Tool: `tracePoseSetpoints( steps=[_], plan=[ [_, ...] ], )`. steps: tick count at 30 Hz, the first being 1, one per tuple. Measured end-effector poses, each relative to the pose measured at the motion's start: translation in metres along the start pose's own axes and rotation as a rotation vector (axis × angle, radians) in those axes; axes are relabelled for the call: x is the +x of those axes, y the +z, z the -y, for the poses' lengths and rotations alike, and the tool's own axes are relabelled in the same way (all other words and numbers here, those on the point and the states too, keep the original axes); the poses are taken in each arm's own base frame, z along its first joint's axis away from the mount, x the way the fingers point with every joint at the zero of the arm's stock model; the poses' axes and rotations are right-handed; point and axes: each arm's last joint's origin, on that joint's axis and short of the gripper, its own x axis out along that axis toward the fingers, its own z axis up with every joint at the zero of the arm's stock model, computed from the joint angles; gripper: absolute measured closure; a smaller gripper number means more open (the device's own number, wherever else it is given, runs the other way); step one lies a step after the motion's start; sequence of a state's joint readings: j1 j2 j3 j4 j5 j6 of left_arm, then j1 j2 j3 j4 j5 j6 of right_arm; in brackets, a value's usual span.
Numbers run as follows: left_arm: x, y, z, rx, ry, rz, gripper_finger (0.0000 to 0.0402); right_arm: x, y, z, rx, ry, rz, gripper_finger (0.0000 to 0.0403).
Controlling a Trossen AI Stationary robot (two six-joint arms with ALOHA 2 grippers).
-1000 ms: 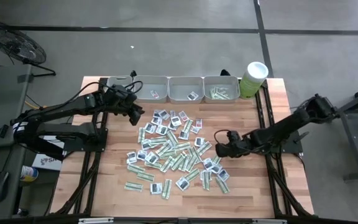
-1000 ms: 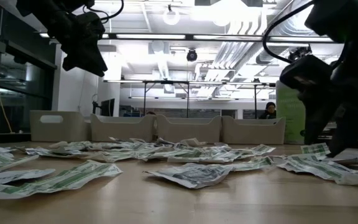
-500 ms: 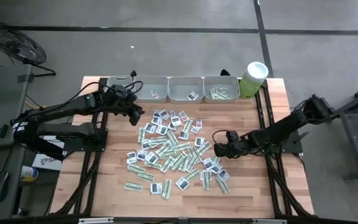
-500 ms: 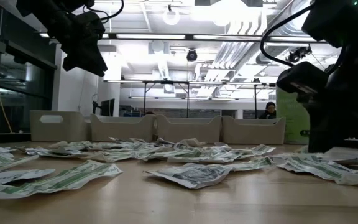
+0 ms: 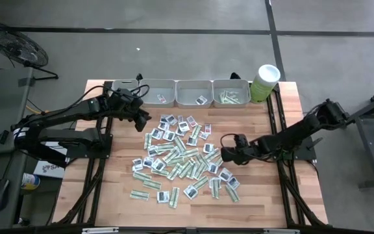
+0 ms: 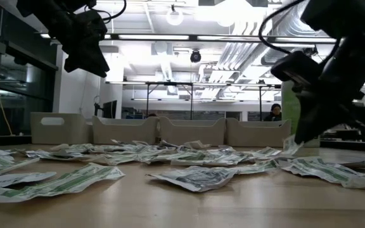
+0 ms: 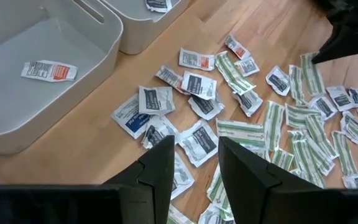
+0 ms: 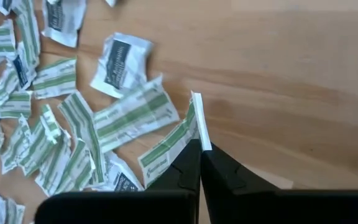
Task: Pick & Place First Aid Supplies
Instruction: Put the green bandage into the right gray bin
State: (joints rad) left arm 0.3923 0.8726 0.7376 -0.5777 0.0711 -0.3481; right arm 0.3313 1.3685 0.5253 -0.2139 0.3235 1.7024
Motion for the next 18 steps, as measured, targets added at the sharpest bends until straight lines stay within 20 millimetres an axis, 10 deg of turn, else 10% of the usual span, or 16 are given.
tracePoseSetpoints(
  steps=[18],
  plan=[
    [0.0, 0.0, 0.0, -0.019, -0.001, 0.0, 0.0277, -0.056, 0.068, -0.071, -0.254, -0.26, 0.367, 0.0403]
  ],
)
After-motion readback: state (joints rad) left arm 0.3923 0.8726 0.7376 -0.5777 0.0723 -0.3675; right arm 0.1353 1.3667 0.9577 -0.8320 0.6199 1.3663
